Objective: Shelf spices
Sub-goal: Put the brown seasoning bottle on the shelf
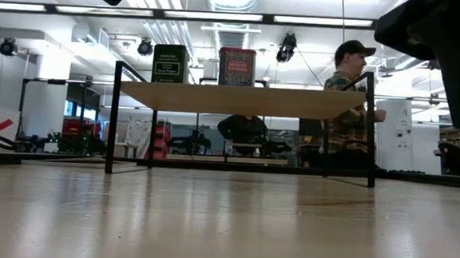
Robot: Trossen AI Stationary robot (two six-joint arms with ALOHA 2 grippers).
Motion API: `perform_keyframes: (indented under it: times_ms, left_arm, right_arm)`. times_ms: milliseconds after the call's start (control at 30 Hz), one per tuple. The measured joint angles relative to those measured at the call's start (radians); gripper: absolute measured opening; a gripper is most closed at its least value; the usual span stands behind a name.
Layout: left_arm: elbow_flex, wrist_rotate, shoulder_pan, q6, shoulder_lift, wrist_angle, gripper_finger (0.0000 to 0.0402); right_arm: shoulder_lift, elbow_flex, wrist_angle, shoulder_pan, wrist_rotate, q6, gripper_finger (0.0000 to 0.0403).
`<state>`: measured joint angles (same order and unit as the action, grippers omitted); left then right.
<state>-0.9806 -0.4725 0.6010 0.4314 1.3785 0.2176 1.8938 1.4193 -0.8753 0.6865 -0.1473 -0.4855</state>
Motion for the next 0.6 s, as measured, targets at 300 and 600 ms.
perform_keyframes:
  times_ms: [300,600]
  left_arm:
    - [0.000,0.011,0.000,0.006,0.000,0.000,0.0224]
    - [0.001,0.011,0.000,0.008,0.000,0.000,0.0231]
  right_arm:
    - [0.000,-0.029,0.020,0.000,0.002,-0.012,0.0199]
    - [0.000,-0.051,0.057,0.000,0.021,-0.017,0.0199]
